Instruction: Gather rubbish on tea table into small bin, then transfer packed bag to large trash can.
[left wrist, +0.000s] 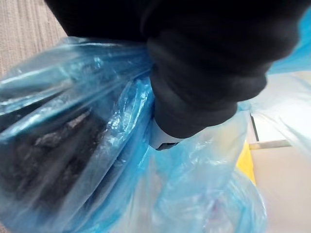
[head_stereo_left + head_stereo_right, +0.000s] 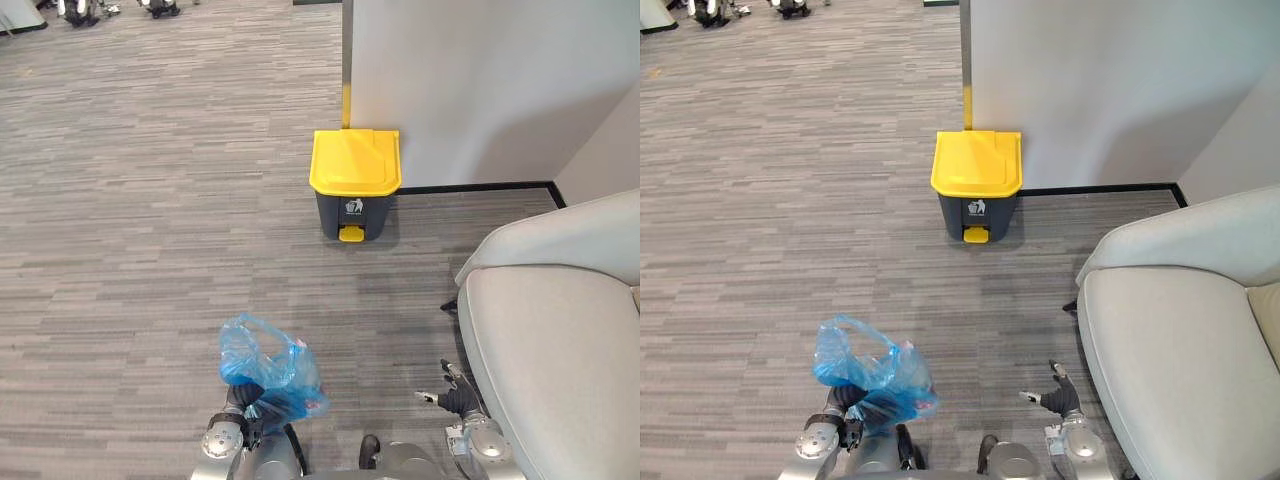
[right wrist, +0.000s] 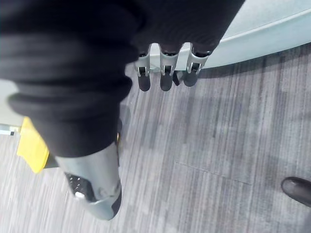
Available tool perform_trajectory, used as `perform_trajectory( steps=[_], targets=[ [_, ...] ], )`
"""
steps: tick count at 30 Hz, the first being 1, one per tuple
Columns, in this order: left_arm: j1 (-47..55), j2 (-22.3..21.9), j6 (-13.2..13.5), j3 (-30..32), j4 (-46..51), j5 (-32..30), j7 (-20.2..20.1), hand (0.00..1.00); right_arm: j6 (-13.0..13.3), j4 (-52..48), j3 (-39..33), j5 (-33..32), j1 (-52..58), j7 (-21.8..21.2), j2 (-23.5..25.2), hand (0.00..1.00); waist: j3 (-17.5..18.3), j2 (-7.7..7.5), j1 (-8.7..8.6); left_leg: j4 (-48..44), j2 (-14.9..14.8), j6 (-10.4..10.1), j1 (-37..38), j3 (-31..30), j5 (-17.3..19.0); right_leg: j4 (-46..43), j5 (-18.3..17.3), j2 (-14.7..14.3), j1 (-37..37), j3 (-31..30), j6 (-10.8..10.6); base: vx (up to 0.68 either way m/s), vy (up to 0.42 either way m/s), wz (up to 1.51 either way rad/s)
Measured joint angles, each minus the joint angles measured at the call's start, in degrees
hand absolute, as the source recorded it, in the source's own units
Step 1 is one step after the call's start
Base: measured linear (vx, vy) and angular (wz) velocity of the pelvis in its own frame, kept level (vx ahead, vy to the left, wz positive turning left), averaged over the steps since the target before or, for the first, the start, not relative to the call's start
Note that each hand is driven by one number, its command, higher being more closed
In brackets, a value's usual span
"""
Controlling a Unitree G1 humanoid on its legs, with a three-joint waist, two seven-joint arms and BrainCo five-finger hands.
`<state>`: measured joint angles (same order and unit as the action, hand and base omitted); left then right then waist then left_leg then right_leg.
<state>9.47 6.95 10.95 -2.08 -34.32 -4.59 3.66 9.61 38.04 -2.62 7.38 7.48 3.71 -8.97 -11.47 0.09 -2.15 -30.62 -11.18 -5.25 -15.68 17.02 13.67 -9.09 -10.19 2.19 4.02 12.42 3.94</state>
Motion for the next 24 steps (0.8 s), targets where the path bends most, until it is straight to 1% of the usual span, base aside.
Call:
perform_trajectory(
  steps=[1, 2, 3, 4, 5, 6, 7, 8, 9, 10, 11, 12, 13, 14, 15, 16, 17, 18, 19, 20, 21, 22, 24],
  targets=[
    [-0.7, -0.1, 0.0, -0.1, 0.0, 0.0, 0.0, 1.00, 0.0, 0.1, -1.0, 0.0, -0.2, 0.1, 0.2, 0.00, -0.1, -0.14, -0.02, 12.6, 2.6, -0.8, 0.0, -1.3, -4.0, 2.2, -0.2, 0.9, 2.5, -0.1, -1.7, 0.40, 0.158, -0.23],
    [-0.7, -0.2, 0.1, -0.1, 0.0, 0.0, 0.0, 1.00, 0.0, 0.1, -1.0, 0.0, 0.0, 0.3, -0.1, 0.00, 0.1, 0.17, -0.01, 16.4, 3.2, -0.5, 0.2, -1.8, -6.2, 3.1, -0.4, 0.9, 3.4, -0.1, -2.5, 0.47, 0.249, -0.31],
    [-0.7, -0.3, 0.1, -0.1, 0.0, 0.0, 0.0, 1.00, 0.0, 0.2, -1.0, 0.0, 0.0, 0.5, -0.5, 0.00, 0.3, 0.85, 0.15, 19.3, 3.2, -0.7, 0.0, -2.5, -8.5, 3.8, -1.3, 0.6, 4.0, -0.5, -4.3, 0.33, 0.226, -0.46],
    [-0.5, -0.5, 0.1, -0.1, -0.5, 0.0, 0.1, 1.00, 0.0, 0.8, -0.9, 0.0, -0.2, 0.9, -0.6, 0.00, 0.9, 1.77, 0.53, 17.6, 3.2, 2.3, -0.5, -3.7, -15.2, 4.1, -2.9, 0.9, 5.6, -1.7, -6.5, 0.45, 0.311, -0.44],
    [-0.5, -0.4, -0.1, -0.1, -0.7, 0.0, 0.1, 1.00, 0.0, 1.0, -0.8, 0.1, 0.0, 1.1, 0.2, 0.00, 1.7, 0.24, 0.51, 14.4, 4.7, 4.1, -1.4, -3.0, -12.0, 2.3, -4.5, 3.4, 5.6, -2.2, -8.2, 0.39, 0.233, -0.28],
    [-0.9, -0.6, -0.1, -0.1, -0.7, 0.0, 0.1, 1.00, 0.0, 1.1, -0.8, 0.1, 0.4, 1.1, 0.3, 0.00, 1.9, -0.01, 0.26, 13.1, 5.5, 4.7, -1.8, -2.8, -10.4, 0.2, -5.0, 4.3, 4.8, -2.2, -8.7, 0.57, 0.317, -0.01],
    [-1.4, -1.2, -0.5, -0.2, -0.7, 0.0, 0.0, 1.00, 0.0, 1.1, -0.8, 0.1, 0.4, 1.1, 0.3, 0.00, 1.9, -0.05, 0.07, 12.3, 6.7, 5.6, -1.4, -2.1, -8.1, -6.8, -5.5, 6.4, 1.7, -2.8, -9.6, 0.45, 0.253, -0.01],
    [-1.4, -1.1, -0.6, -0.3, -0.7, 0.0, 0.0, 1.00, 0.0, 1.1, -0.9, 0.1, 0.4, 1.0, 0.8, 0.00, 1.9, -0.30, -0.06, 13.1, 8.2, 6.4, 0.5, -1.3, -6.8, -16.5, -5.2, 8.6, -2.0, -3.8, -10.0, 0.45, 0.274, -0.06],
    [-1.3, -0.9, -0.7, -0.3, -0.8, 0.0, 0.0, 1.00, 0.0, 1.1, -0.8, 0.2, 0.3, 1.0, 1.1, 0.00, 1.9, -0.68, -0.06, 13.9, 9.1, 6.7, 2.0, -0.9, -6.3, -22.4, -4.2, 10.1, -4.1, -4.2, -10.9, 0.39, 0.226, -0.10],
    [-1.1, -0.4, -0.7, -0.3, -0.7, 0.0, 0.1, 1.00, -0.1, 1.1, -0.7, 0.7, 0.6, 1.0, 1.8, 0.00, 1.8, -1.24, -0.09, 15.8, 10.7, 7.5, 6.2, -0.2, -5.1, -33.8, -0.6, 12.6, -8.1, -5.5, -11.7, 0.49, 0.237, -0.09],
    [-0.4, 0.2, -0.8, -0.8, -0.6, 0.0, 0.2, 1.00, -0.1, 1.1, 0.2, 1.7, 0.9, 0.9, 1.9, 0.00, 1.7, -1.00, -0.33, 16.7, 11.2, 8.0, 10.0, -0.1, -3.8, -42.5, -0.9, 13.4, -11.0, -5.5, -11.3, 0.50, 0.209, -0.07],
    [-0.1, 0.5, -0.8, -0.8, -0.6, 0.0, 0.2, 1.00, -0.1, 1.1, 0.6, 1.9, 0.9, 0.8, 1.9, 0.00, 1.7, -0.71, -0.36, 17.2, 11.2, 8.1, 11.9, -0.2, -3.2, -45.5, -1.6, 13.7, -12.3, -4.7, -10.4, 0.49, 0.151, -0.01],
    [0.1, 1.0, -0.7, -0.9, -0.5, 0.1, 0.3, 1.00, 0.0, 1.1, 1.1, 2.3, 0.8, 0.5, 1.9, 0.00, 1.7, -0.42, -0.52, 18.8, 11.2, 8.3, 15.2, -0.5, -2.8, -48.9, -3.0, 13.5, -15.1, -2.9, -8.6, 0.57, 0.105, 0.13],
    [0.1, 1.7, -0.7, -0.8, -0.4, 0.2, 0.3, 1.00, 0.0, 1.1, 1.4, 2.3, 0.5, 0.3, 1.8, 0.00, 1.6, 0.08, -0.66, 20.2, 11.0, 8.3, 17.4, -1.3, -2.8, -48.4, -4.4, 12.3, -17.9, -1.0, -7.5, 0.55, 0.068, 0.22],
    [0.1, 2.0, -0.7, -0.8, -0.4, 0.5, 0.3, 1.00, 0.0, 1.1, 1.4, 2.3, 0.2, 0.2, 1.7, 0.00, 1.4, 0.35, -0.94, 20.4, 10.5, 8.3, 18.1, -1.6, -2.8, -46.9, -5.2, 11.3, -19.3, -0.1, -7.4, 0.52, -0.002, 0.37],
    [-0.7, 2.3, -0.7, -0.7, -0.4, 0.6, 0.4, 1.00, 0.0, 1.1, 1.4, 2.3, -0.5, 0.0, 1.5, 0.00, 1.0, 0.92, -1.54, 20.4, 9.6, 8.3, 19.3, -2.3, -2.8, -42.5, -6.0, 9.3, -22.1, 1.8, -6.2, 0.34, -0.048, 0.36],
    [-0.7, 2.3, -0.7, -0.6, -0.4, 0.6, 0.4, 1.00, 0.0, 1.2, 1.4, 2.3, -0.7, 0.0, 1.4, 0.00, 0.8, 1.17, -1.77, 20.4, 9.1, 8.3, 20.1, -2.7, -2.8, -39.9, -6.1, 8.4, -23.1, 2.5, -6.0, 0.43, -0.088, 0.42],
    [-0.7, 2.3, -0.7, -0.5, -0.4, 0.6, 0.4, 1.00, 0.0, 1.1, 1.4, 2.3, -0.8, 0.0, 1.3, 0.00, 0.6, 1.17, -2.00, 20.5, 8.6, 8.1, 21.9, -2.9, -2.7, -33.2, -5.7, 6.8, -24.8, 3.5, -5.7, 0.44, -0.121, 0.36],
    [-0.7, 2.4, -0.7, -0.5, -0.3, 0.6, 0.4, 1.00, 0.0, 1.1, 1.4, 2.3, -0.8, 0.0, 1.1, 0.00, 0.6, 1.03, -2.06, 20.6, 8.2, 6.4, 23.9, -3.0, -1.7, -25.1, -3.0, 5.7, -25.6, 4.4, -4.9, 0.45, -0.133, 0.37],
    [-0.6, 2.6, -0.6, -0.5, -0.3, 0.6, 0.4, 1.00, 0.0, 1.1, 1.4, 2.3, -0.5, 0.0, 1.1, 0.00, 0.7, 0.50, -2.13, 20.6, 8.4, 5.0, 24.9, -3.0, -0.8, -20.3, 0.0, 5.4, -25.6, 5.0, -4.7, 0.50, -0.164, 0.40],
    [-0.4, 3.2, -0.6, -0.4, -0.3, 0.6, 0.3, 1.00, -0.1, 1.1, 1.9, 2.3, 0.6, 0.0, 1.0, 0.00, 0.8, -1.67, -2.31, 20.4, 10.0, 1.9, 26.9, -3.3, 1.4, -14.1, 11.1, 5.6, -25.3, 4.3, 0.8, 0.50, -0.155, 0.24],
    [-1.0, 1.6, -1.0, -0.3, -1.9, 0.5, 0.2, 1.00, -0.5, 1.9, 1.9, 2.3, -0.4, 0.0, -0.3, 0.00, 0.9, 0.70, -2.10, 19.9, 7.7, 1.0, 27.3, -4.1, 2.4, -17.0, 8.7, 4.4, -25.4, 4.9, 1.1, 0.48, -0.156, 0.18],
    [-1.6, 1.4, -0.8, -0.5, -2.1, 0.5, 0.1, 1.00, -0.6, 1.4, 1.5, 2.2, -0.9, 0.0, -0.4, 0.00, 0.8, 1.04, -2.29, 18.2, 6.8, 0.1, 26.9, -5.3, 1.8, -18.1, 5.3, 4.0, -25.5, 5.5, 1.1, 0.41, -0.182, 0.10]
  ],
)
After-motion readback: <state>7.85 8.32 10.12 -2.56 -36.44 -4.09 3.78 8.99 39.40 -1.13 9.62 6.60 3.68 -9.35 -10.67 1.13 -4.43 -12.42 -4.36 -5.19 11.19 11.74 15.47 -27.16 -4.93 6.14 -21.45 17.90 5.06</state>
